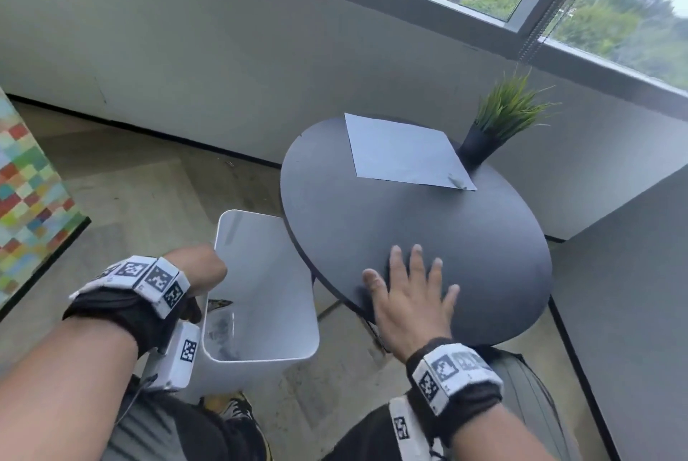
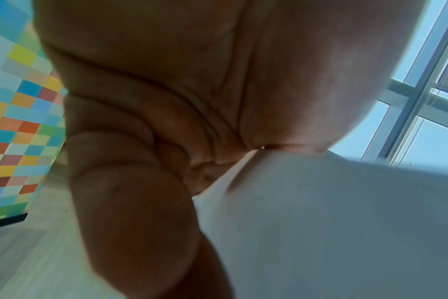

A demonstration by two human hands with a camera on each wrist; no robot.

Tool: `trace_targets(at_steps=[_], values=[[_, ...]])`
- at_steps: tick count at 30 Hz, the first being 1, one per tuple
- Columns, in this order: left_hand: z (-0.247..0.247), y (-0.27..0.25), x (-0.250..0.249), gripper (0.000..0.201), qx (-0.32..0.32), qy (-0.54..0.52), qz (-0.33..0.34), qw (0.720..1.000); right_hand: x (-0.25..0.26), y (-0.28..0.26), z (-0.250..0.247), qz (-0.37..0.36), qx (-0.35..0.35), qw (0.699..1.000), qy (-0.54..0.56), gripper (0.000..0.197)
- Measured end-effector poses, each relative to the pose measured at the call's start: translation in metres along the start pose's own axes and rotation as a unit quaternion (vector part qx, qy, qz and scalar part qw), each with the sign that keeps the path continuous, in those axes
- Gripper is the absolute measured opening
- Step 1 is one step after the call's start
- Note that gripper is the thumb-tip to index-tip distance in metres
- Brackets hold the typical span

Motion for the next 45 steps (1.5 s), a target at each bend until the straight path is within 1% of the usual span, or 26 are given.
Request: trace_targets(at_steps=[2, 4, 6, 7, 9, 11, 13, 14, 16, 18, 19, 20, 21, 23, 25, 27, 29, 32, 33, 35, 36, 37, 39, 41, 43, 45], values=[[-0.002, 0.003, -0.001, 0.024, -0.005, 0.0, 0.004, 1.0, 0.046, -0.024, 0.015, -0.136, 0.01, 0.991, -0.016, 0.081], [-0.004, 0.003, -0.002, 0.02, -0.005, -0.001, 0.008, 1.0, 0.09, -0.054, 0.022, -0.294, 0.042, 0.955, 0.014, 0.082], [-0.005, 0.004, -0.001, 0.018, -0.003, -0.009, 0.01, 1.0, 0.106, -0.069, 0.016, -0.382, 0.049, 0.921, 0.059, 0.082], [-0.005, 0.004, -0.001, 0.018, -0.001, -0.012, 0.011, 1.0, 0.097, -0.064, 0.008, -0.371, 0.022, 0.924, 0.087, 0.082], [-0.004, 0.002, -0.002, 0.017, 0.004, -0.007, 0.008, 1.0, 0.052, -0.036, -0.005, -0.242, -0.041, 0.96, 0.136, 0.08], [-0.004, 0.002, -0.002, 0.015, 0.004, 0.003, 0.011, 1.0, -0.007, -0.009, -0.012, -0.054, -0.041, 0.991, 0.115, 0.075], [-0.004, 0.004, -0.001, 0.014, 0.009, 0.006, 0.009, 1.0, -0.04, -0.003, -0.009, 0.038, -0.019, 0.998, 0.047, 0.074], [-0.004, 0.007, 0.001, 0.016, 0.01, 0.005, 0.01, 1.0, -0.036, -0.007, -0.002, 0.025, -0.013, 0.999, 0.017, 0.075], [-0.005, 0.01, -0.001, 0.023, 0.012, 0.008, 0.008, 1.0, -0.004, -0.033, 0.011, -0.103, -0.005, 0.995, -0.009, 0.078], [-0.006, 0.008, -0.004, 0.027, 0.016, 0.033, 0.006, 0.999, 0.029, -0.062, 0.018, -0.277, 0.026, 0.96, 0.014, 0.08], [-0.006, 0.008, -0.006, 0.028, 0.017, 0.042, 0.008, 0.999, 0.032, -0.068, 0.012, -0.327, 0.034, 0.943, 0.046, 0.081], [-0.006, 0.008, -0.006, 0.03, 0.013, 0.042, 0.008, 0.999, 0.023, -0.061, 0.001, -0.331, 0.016, 0.939, 0.09, 0.082], [-0.006, 0.008, -0.007, 0.03, 0.01, 0.044, 0.004, 0.999, 0.002, -0.043, -0.011, -0.284, -0.032, 0.949, 0.132, 0.083], [-0.004, 0.011, -0.004, 0.031, 0.007, 0.032, -0.012, 0.999, -0.064, 0.004, -0.032, -0.073, -0.1, 0.979, 0.16, 0.082], [-0.002, 0.012, -0.005, 0.032, 0.007, 0.025, -0.019, 0.999, -0.116, 0.029, -0.04, 0.107, -0.063, 0.989, 0.083, 0.085], [-0.004, 0.009, -0.01, 0.031, 0.009, 0.04, -0.005, 0.999, -0.118, 0.031, -0.03, 0.151, -0.02, 0.988, 0.038, 0.087], [-0.005, 0.007, -0.012, 0.03, 0.01, 0.045, 0.0, 0.999, -0.079, 0.018, -0.012, 0.115, -0.003, 0.993, 0.028, 0.084], [-0.003, 0.012, -0.007, 0.027, 0.006, 0.042, -0.012, 0.999, 0.003, -0.016, 0.01, -0.064, 0.032, 0.997, -0.007, 0.083], [-0.003, 0.012, -0.005, 0.026, 0.009, 0.041, -0.016, 0.999, 0.027, -0.03, 0.009, -0.153, 0.057, 0.986, -0.011, 0.083], [-0.003, 0.013, -0.004, 0.024, 0.01, 0.036, -0.016, 0.999, 0.055, -0.052, -0.005, -0.326, 0.12, 0.937, 0.039, 0.078], [-0.002, 0.014, -0.005, 0.024, 0.012, 0.034, -0.016, 0.999, 0.055, -0.054, -0.019, -0.372, 0.139, 0.913, 0.091, 0.075], [-0.003, 0.013, -0.007, 0.024, 0.014, 0.035, -0.013, 0.999, 0.047, -0.044, -0.036, -0.375, 0.135, 0.906, 0.144, 0.074], [-0.004, 0.011, -0.011, 0.026, 0.016, 0.042, -0.01, 0.999, 0.002, 0.005, -0.067, -0.268, 0.059, 0.941, 0.197, 0.074], [-0.004, 0.009, -0.013, 0.028, 0.021, 0.057, -0.01, 0.998, -0.058, 0.061, -0.08, -0.073, 0.008, 0.99, 0.121, 0.078], [-0.005, 0.009, -0.015, 0.03, 0.012, 0.056, -0.004, 0.998, -0.096, 0.091, -0.069, 0.069, 0.039, 0.997, -0.005, 0.087], [-0.005, 0.012, -0.014, 0.032, 0.003, 0.05, -0.006, 0.999, -0.09, 0.096, -0.053, 0.11, 0.071, 0.99, -0.046, 0.097]])
Point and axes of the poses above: each hand's wrist, its own y-axis towards the middle knuckle, its own z-axis out of the palm, x = y × z, the point moved 4 cm from there along y, towards the middle knuckle, and after that the axes turned 4 degrees about z, right-handed, at the moved point
